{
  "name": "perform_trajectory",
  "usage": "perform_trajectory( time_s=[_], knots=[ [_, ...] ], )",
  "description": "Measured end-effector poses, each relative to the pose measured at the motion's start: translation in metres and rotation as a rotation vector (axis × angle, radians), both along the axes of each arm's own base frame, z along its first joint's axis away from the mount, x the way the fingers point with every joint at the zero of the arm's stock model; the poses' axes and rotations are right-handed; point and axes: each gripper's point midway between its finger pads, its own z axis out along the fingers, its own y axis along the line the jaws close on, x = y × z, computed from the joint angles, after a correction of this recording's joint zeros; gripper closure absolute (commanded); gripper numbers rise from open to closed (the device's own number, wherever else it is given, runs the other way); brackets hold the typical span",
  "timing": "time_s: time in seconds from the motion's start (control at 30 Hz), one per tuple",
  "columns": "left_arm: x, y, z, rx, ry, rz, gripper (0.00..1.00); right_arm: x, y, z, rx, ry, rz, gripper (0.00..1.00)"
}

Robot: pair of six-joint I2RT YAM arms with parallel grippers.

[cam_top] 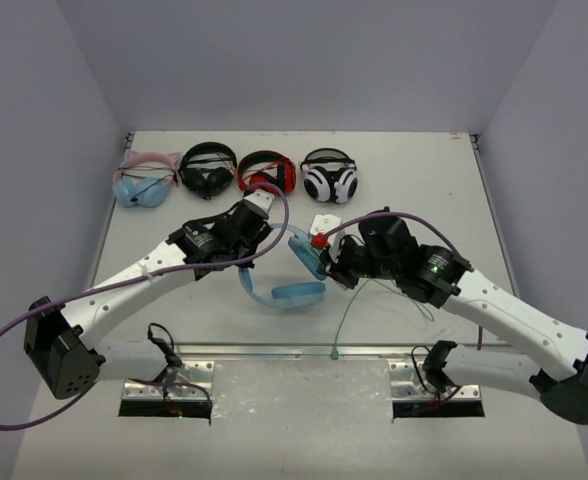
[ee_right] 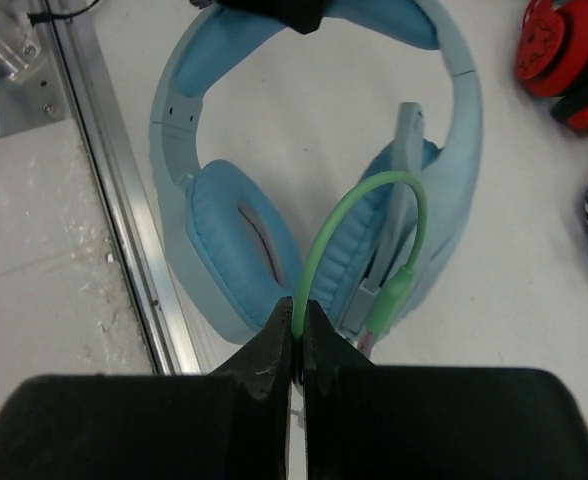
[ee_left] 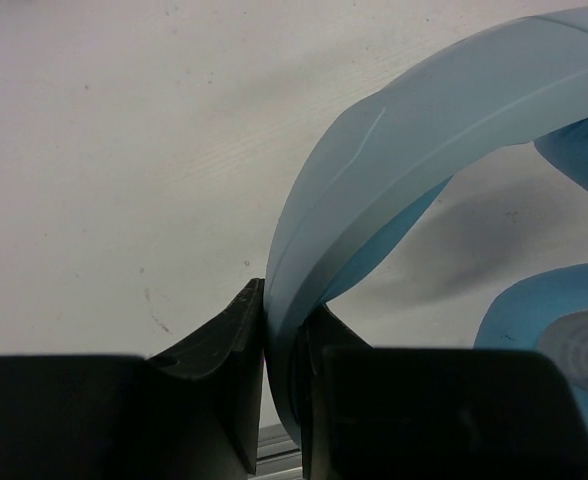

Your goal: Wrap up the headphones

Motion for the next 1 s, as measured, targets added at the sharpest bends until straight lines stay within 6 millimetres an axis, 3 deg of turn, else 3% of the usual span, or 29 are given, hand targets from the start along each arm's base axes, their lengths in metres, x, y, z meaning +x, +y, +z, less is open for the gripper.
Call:
perform_trajectory(
  time_s=[0.17,0.33,0.57,0.67,0.77,1.0],
  knots=[
    [0.005,-0.007,0.001,-0.021,-0.023,-0.026,1.00,-0.005,0.010,-0.018,-0.055,-0.016,0.048,0.99],
    [0.008,-0.010,-0.008,-0.021,-0.034,-0.042,0.99,-0.013,0.021,-0.010,-0.028,-0.034,0.129,0.99],
    [0.008,-0.003,-0.020,0.011,-0.038,-0.026,1.00,-0.037,0.035,0.026,0.034,-0.021,0.301,0.99],
    [0.009,-0.006,-0.019,-0.003,-0.038,-0.035,1.00,-0.038,0.033,0.030,0.038,-0.042,0.311,0.99],
    [0.006,-0.015,-0.018,-0.047,-0.033,-0.068,0.99,-0.027,0.033,0.024,0.005,-0.064,0.274,0.99],
    [-0.011,-0.031,-0.007,-0.169,-0.036,-0.177,1.00,0.021,0.032,0.008,-0.107,-0.164,0.114,0.99]
  ],
)
